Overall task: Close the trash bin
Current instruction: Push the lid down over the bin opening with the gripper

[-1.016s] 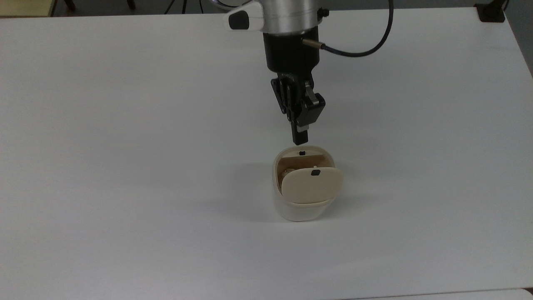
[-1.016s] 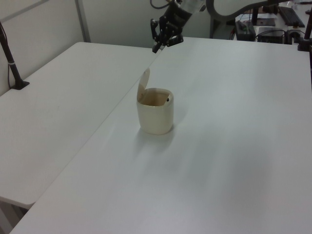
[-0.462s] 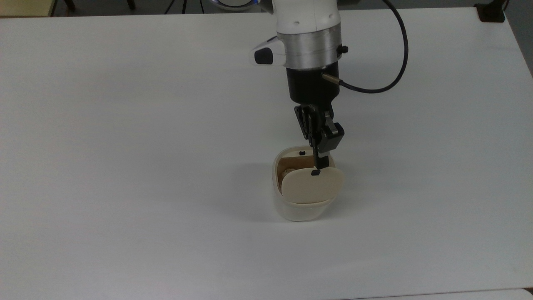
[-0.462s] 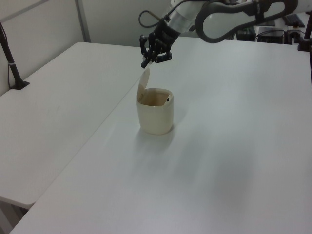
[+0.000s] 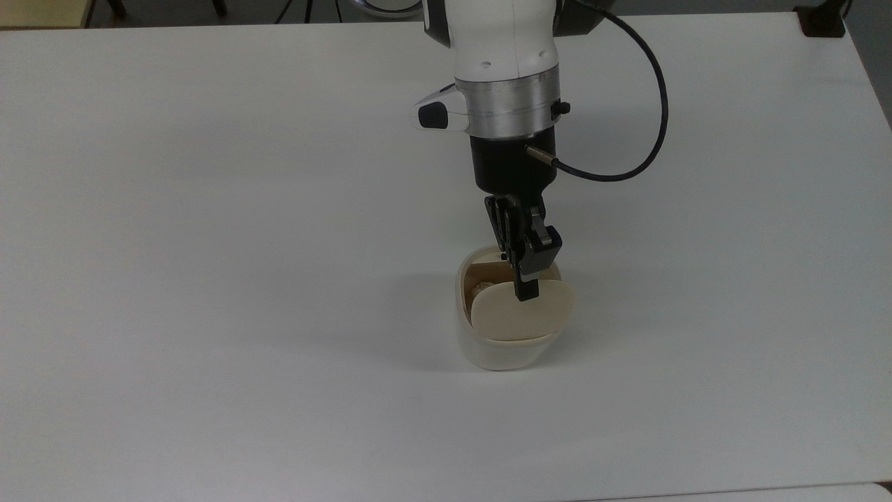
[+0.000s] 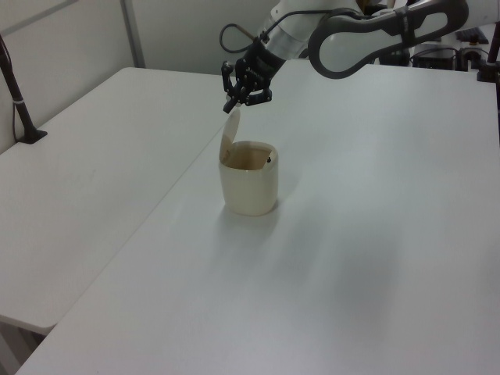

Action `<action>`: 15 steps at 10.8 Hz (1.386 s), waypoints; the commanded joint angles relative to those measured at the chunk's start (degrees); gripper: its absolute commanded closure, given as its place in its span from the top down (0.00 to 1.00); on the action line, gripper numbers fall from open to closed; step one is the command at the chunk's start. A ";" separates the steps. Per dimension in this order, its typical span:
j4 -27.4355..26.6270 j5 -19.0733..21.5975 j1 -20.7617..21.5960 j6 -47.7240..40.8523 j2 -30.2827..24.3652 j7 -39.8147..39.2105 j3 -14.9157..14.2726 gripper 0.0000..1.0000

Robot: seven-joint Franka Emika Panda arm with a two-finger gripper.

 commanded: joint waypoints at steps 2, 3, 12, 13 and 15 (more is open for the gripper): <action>0.82 -2.47 0.34 1.01 0.94 1.25 -0.70 0.00; 0.64 -2.99 0.25 1.00 0.77 1.16 -0.62 0.00; -5.77 -5.72 0.42 0.57 -3.54 -1.56 0.17 0.00; -5.86 -5.72 0.42 0.48 -3.45 -2.26 0.44 0.00; -6.73 -5.81 0.42 0.48 -3.45 -2.62 0.70 0.00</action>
